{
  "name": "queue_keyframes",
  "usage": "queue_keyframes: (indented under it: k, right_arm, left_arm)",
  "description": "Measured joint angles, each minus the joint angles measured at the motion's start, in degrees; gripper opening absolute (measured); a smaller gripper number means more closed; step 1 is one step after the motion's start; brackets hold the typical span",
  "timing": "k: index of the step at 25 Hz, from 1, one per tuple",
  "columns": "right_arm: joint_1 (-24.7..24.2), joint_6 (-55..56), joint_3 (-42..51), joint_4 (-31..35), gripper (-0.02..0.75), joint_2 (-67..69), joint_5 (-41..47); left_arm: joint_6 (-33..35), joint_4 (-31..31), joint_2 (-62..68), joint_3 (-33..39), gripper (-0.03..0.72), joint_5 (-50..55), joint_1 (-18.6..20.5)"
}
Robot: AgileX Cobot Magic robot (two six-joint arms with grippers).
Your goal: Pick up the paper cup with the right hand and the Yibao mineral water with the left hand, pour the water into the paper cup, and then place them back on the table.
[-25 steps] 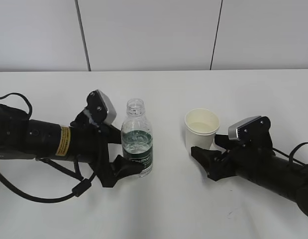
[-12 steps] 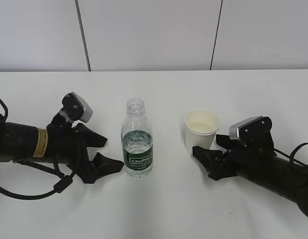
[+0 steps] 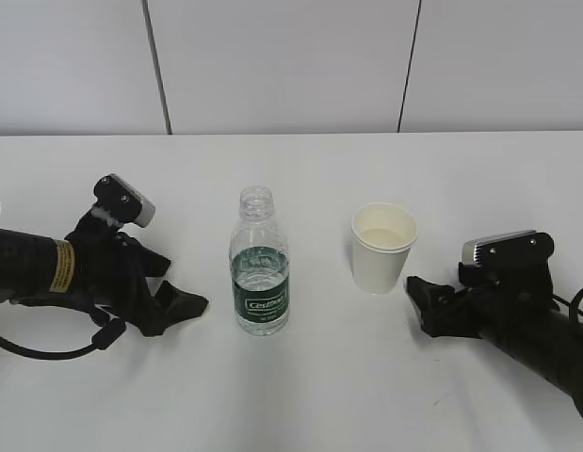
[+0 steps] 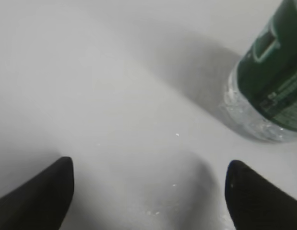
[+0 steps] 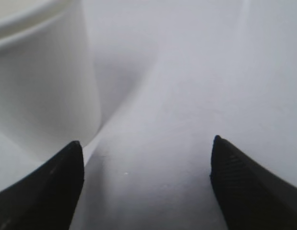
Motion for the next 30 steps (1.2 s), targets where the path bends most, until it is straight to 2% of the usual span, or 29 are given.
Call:
queue_keyframes:
  k: [6,15,20,24,30]
  right_arm:
    - [0.00,-0.49,0.21,9.33,0.633,-0.03,-0.02]
    - [-0.12,-0.62,0.11,16.89,0.628,-0.03,-0.12]
    - [-1.37,-0.62,-0.96,17.26,0.627,-0.03,-0.12]
    - [-3.47,-0.40,-1.54,17.14,0.627,-0.03,-0.12]
    - [-5.20,0.91,-1.52,15.04,0.626,-0.03,-0.12]
  left_arm:
    - [0.00,-7.58,0.00,0.00,0.585,1.69,0.00]
    - [4.62,-22.14,-0.11,0.00,0.585,6.11,0.00]
    - [10.76,-31.04,-0.33,0.00,0.585,8.64,0.21]
    - [13.14,-37.49,-0.38,0.00,0.585,9.22,2.80]
    - [13.79,-40.27,-0.38,0.00,0.585,9.35,8.25]
